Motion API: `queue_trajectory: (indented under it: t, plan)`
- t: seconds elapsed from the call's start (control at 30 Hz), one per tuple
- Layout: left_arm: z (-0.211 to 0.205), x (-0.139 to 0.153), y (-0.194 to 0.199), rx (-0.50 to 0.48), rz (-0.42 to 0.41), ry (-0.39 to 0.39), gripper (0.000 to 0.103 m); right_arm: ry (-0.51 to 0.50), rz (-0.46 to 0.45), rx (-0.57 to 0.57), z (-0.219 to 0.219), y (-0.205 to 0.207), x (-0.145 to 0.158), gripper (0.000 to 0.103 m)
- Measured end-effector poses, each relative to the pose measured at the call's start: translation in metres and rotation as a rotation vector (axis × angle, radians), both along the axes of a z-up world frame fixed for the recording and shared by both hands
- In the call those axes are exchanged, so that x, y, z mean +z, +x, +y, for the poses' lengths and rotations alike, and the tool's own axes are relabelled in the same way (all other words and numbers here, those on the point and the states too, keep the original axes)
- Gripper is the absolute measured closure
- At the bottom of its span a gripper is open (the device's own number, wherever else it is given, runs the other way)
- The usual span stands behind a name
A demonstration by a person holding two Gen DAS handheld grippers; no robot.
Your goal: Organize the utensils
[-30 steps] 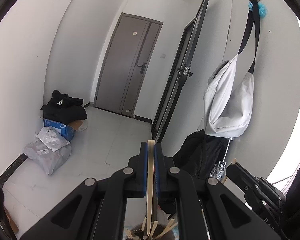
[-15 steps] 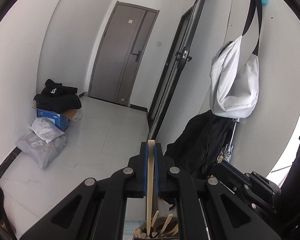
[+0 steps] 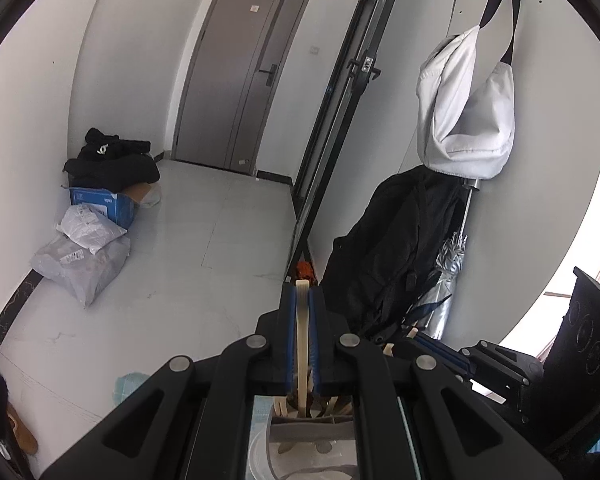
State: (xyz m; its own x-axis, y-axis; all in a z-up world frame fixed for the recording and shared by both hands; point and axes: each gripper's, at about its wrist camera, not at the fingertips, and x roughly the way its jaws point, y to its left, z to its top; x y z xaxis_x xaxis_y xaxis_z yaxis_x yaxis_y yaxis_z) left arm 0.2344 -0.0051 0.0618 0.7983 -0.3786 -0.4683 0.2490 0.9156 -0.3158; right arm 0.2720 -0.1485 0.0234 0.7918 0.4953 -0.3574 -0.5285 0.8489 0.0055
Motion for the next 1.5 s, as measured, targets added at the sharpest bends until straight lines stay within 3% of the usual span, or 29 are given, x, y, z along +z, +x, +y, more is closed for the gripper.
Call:
queue_trajectory:
  t: [0.17, 0.3, 0.37, 0.4, 0.43, 0.47, 0.57, 0.6, 0.63, 0.77, 0.93, 1.13, 1.5]
  plan:
    - [-0.01, -0.016, 0.001, -0.065, 0.107, 0.031, 0.1, -0.026, 0.061, -0.003, 0.0, -0.001, -0.015, 0.098]
    - [-0.006, -0.007, -0.009, -0.036, 0.138, 0.049, 0.097, -0.018, 0.107, -0.03, -0.009, -0.012, -0.016, 0.095]
    - [-0.002, 0.001, -0.017, -0.01, 0.139, 0.055, 0.072, 0.011, 0.109, -0.04, -0.016, -0.023, -0.01, 0.088]
    - [-0.001, 0.004, -0.022, 0.003, 0.135, 0.059, 0.063, 0.036, 0.103, -0.038, -0.021, -0.03, -0.007, 0.079]
    - [0.0, 0.008, -0.028, 0.008, 0.122, 0.062, 0.046, 0.052, 0.094, -0.042, -0.025, -0.035, -0.003, 0.07]
    - [0.001, 0.014, -0.035, 0.01, 0.102, 0.071, 0.04, 0.063, 0.08, -0.054, -0.029, -0.045, 0.001, 0.067]
    - [-0.002, 0.027, -0.055, 0.021, 0.071, 0.134, 0.039, 0.083, 0.07, -0.074, -0.035, -0.069, 0.01, 0.062]
    - [-0.004, 0.031, -0.063, 0.028, 0.062, 0.147, 0.038, 0.087, 0.068, -0.091, -0.037, -0.075, 0.013, 0.054]
    - [-0.004, 0.035, -0.071, 0.033, 0.05, 0.153, 0.034, 0.095, 0.062, -0.116, -0.039, -0.083, 0.016, 0.048]
    - [-0.002, 0.046, -0.102, 0.08, -0.017, 0.172, 0.017, 0.121, 0.033, -0.157, -0.041, -0.113, 0.025, 0.043]
    - [0.003, 0.048, -0.135, 0.114, -0.048, 0.165, 0.007, 0.128, -0.005, -0.163, -0.034, -0.15, 0.032, 0.03]
    - [0.009, 0.04, -0.155, 0.156, -0.063, 0.155, 0.001, 0.134, -0.036, -0.181, -0.03, -0.182, 0.033, 0.017]
    - [0.017, 0.026, -0.182, 0.174, -0.064, 0.141, 0.001, 0.147, -0.038, -0.221, -0.031, -0.216, 0.02, 0.013]
